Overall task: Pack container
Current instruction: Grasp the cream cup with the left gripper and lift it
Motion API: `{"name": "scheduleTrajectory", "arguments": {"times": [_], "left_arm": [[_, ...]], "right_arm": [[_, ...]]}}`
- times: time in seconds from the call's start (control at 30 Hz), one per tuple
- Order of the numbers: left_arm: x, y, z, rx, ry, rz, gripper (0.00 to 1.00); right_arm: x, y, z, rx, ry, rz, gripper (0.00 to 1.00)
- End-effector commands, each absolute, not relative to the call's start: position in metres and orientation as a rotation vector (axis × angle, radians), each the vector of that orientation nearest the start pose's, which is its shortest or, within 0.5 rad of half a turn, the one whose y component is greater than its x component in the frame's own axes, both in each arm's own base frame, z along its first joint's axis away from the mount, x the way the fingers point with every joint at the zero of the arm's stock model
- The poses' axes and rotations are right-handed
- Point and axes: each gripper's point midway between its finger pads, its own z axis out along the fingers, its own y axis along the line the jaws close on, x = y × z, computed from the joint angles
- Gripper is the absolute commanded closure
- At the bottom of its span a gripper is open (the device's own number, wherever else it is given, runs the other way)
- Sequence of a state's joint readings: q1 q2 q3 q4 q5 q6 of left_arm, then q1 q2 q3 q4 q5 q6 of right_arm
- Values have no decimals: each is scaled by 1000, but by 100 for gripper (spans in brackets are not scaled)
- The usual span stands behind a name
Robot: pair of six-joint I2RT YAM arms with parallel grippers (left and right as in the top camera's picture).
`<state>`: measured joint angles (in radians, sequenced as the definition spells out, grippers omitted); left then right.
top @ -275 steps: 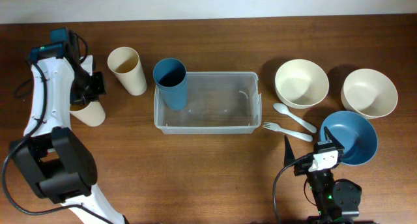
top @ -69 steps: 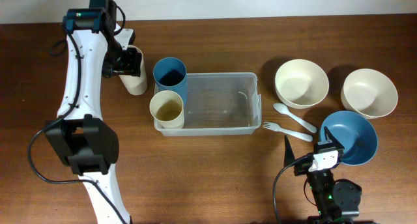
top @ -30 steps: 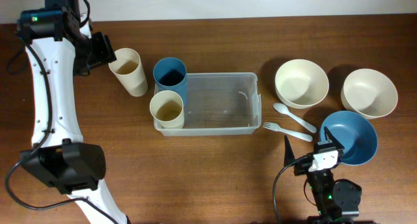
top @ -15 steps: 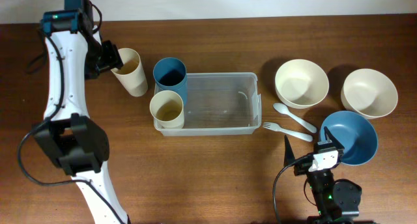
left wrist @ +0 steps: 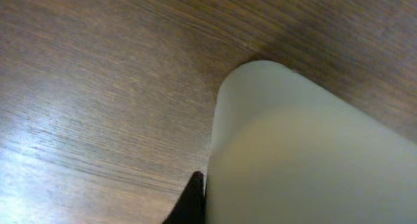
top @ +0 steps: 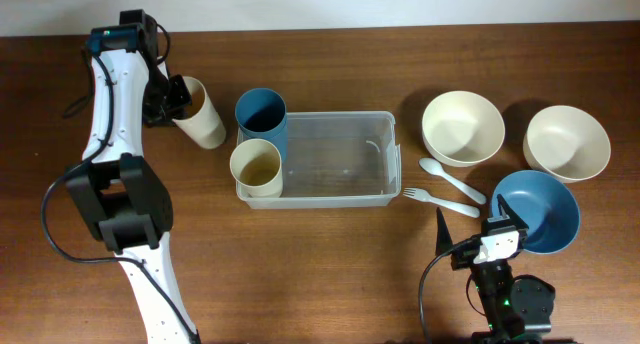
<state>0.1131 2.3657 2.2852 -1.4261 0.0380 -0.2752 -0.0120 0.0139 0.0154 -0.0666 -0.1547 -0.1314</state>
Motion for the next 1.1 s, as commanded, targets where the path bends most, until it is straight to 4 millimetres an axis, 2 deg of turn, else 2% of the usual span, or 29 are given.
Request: {"name": "scheduleTrajectory", "arguments": {"times": [0.0, 0.23, 0.37, 0.47, 0.57, 0.67, 0.83, 1.07], "left_arm": [[473, 42, 87, -585, 3034, -81, 98], [468, 40, 92, -588, 3048, -95, 98], [467, 38, 120, -578, 3022, -119, 99], [465, 37, 156, -545, 2976, -121, 98], [460, 37, 202, -503, 2900, -127, 99], [455, 22, 244, -380, 2810, -215, 99], [427, 8, 315, -285, 2653, -211, 98], [379, -3, 391, -185, 2461, -104, 99]], "right_arm": [[244, 23, 159, -213, 1622, 14, 1], [244, 23, 159, -213, 1622, 14, 1], [244, 23, 159, -213, 1622, 14, 1], [244, 23, 159, -213, 1622, 14, 1], [244, 23, 159, -213, 1622, 14, 1], [244, 23, 159, -213, 1622, 14, 1], [244, 23, 160, -213, 1621, 13, 1], [244, 23, 159, -213, 1622, 14, 1]]}}
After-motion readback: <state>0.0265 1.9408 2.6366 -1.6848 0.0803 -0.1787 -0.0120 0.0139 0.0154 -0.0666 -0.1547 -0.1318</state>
